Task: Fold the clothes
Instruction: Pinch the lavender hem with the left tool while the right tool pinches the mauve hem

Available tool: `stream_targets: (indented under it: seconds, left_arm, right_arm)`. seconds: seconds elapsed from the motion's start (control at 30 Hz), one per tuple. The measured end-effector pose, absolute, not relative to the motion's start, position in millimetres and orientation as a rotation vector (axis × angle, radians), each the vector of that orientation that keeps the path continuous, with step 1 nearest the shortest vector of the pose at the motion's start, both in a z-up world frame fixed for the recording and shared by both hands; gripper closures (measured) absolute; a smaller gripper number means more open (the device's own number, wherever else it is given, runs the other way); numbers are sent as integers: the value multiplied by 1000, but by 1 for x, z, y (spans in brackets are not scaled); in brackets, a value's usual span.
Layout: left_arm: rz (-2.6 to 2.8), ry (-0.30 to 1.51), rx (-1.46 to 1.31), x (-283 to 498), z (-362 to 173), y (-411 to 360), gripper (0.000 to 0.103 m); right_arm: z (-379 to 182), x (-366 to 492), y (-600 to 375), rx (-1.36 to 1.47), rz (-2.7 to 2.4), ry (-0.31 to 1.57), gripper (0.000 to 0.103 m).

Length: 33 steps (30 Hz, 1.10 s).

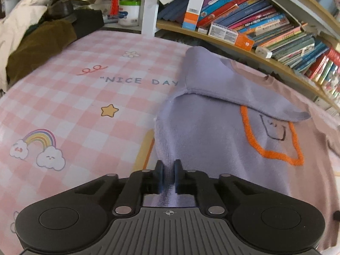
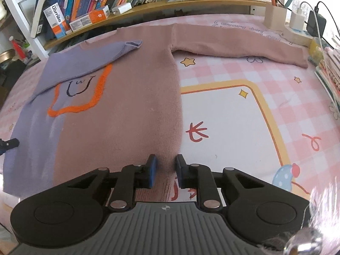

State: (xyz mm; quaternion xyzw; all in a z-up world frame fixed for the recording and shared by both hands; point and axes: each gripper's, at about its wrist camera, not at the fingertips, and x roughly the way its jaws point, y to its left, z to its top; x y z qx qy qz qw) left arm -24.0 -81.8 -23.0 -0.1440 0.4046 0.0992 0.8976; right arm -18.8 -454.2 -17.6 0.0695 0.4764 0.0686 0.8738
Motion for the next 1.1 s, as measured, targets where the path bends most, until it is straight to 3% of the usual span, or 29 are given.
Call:
stream_targets:
  seconds: [0.73,0.8,0.87,0.93,1.03,1.1]
  left_arm:
    - [274,812,-262,-20,-27,-19,96]
    - [271,816,-248,-19,-28,-17,92]
    - [265,810,-227,-22,-25,-19,91]
    - [254,803,-202,-26,-21,-22,85]
    - [227,777,-159,-32,-12,-29,75]
    - [196,751,-128,-36,-5,-37,55]
  right_arm:
    - [-17,-11,-396,85,247,984,91]
    - [-16,-11,-393,81,240,985,91]
    - [-16,-13,-392,79,218,982,82]
    - [-12,-18,-393,84,197,959,52]
    - [-7,-24,-392,90,166,928,45]
    - [-4,-29,-390,92,146,913,39]
